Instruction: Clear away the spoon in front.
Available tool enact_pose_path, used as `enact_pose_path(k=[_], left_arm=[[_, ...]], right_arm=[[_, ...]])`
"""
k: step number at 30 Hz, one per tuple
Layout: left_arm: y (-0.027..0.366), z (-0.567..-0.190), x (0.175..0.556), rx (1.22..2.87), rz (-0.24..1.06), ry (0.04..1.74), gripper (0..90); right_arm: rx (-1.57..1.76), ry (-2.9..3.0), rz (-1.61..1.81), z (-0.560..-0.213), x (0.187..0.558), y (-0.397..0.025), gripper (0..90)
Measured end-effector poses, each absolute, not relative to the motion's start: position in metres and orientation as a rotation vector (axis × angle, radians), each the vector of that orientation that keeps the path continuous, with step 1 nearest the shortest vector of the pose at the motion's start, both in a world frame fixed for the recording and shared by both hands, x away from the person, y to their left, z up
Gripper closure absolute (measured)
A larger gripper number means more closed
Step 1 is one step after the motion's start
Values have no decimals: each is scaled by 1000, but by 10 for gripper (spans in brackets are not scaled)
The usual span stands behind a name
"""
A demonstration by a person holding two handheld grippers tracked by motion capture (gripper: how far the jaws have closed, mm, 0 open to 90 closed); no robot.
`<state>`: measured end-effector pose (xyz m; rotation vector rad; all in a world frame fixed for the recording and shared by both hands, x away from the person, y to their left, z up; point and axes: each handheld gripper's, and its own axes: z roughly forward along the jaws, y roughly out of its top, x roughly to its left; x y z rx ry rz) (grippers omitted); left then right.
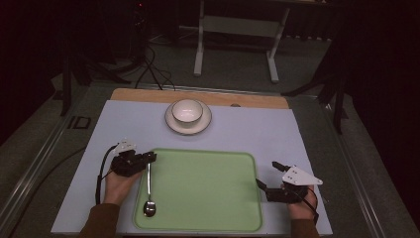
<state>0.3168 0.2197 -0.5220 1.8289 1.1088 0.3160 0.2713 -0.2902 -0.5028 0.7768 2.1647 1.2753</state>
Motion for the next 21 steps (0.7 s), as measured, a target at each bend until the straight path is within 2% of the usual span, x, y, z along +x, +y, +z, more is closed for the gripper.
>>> enact_pose_path(k=[9, 13, 14, 21], left_arm=[[213, -529, 323, 1862, 348, 1121, 755], [211, -531, 324, 1867, 348, 1118, 672], [210, -531, 325, 1870, 359, 1121, 584], [211, -529, 324, 1838, 378, 1130, 440]], right_arm=[[779, 2164, 1273, -503, 271, -291, 145], [777, 2165, 1273, -503, 271, -290, 145], [777, 2166, 1273, -503, 271, -291, 145], [777, 2174, 1271, -503, 272, -291, 145]])
